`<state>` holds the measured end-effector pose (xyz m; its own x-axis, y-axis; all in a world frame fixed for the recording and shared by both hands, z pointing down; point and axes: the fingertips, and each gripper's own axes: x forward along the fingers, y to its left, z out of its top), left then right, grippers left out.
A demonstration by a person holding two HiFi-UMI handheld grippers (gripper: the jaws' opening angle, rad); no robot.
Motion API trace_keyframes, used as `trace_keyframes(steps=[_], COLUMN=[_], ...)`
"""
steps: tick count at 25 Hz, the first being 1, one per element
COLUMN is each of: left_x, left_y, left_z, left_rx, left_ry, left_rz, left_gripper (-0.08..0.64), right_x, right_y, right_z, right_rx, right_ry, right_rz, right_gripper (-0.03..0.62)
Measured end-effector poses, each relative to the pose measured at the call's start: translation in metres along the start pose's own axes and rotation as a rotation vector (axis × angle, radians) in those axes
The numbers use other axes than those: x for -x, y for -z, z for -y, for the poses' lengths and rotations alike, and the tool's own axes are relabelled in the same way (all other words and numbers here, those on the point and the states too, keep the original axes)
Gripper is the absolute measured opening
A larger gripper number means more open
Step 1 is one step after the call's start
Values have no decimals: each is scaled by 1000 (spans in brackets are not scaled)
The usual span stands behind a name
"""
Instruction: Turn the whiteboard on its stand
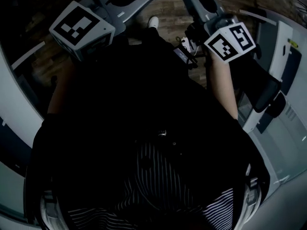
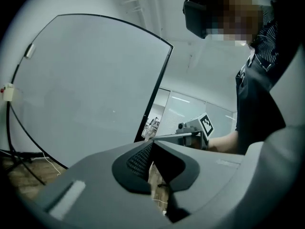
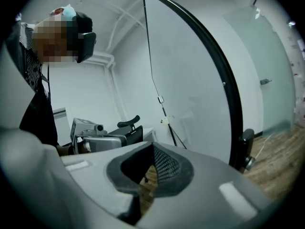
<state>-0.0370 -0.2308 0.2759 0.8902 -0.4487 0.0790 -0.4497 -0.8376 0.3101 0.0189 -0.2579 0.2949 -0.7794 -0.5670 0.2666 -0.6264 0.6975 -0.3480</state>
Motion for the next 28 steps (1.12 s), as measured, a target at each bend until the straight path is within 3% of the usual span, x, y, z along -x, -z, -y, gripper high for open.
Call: trace_keyframes(steps=[5,8,18,28], left_x=[-71,-100,-92,-87], left_y=[-63,-72,-74,-78], left_z=[-67,-74,-83,-89], left_rx=[38,78,71,40], left_ry=[-114,-172,-257,-305], left_rz=[22,31,83,109], left_gripper=[5,5,5,5], right_x=[-32,-25,-29,-27], right_y=[-81,-93,-82,-94], right_z=[80,109,103,114], right_rx=[-9,-21,-12,9], right_ry=[-78,-115,-176,-154], right_rz=[45,36,34,80], right_gripper=[3,3,17,60])
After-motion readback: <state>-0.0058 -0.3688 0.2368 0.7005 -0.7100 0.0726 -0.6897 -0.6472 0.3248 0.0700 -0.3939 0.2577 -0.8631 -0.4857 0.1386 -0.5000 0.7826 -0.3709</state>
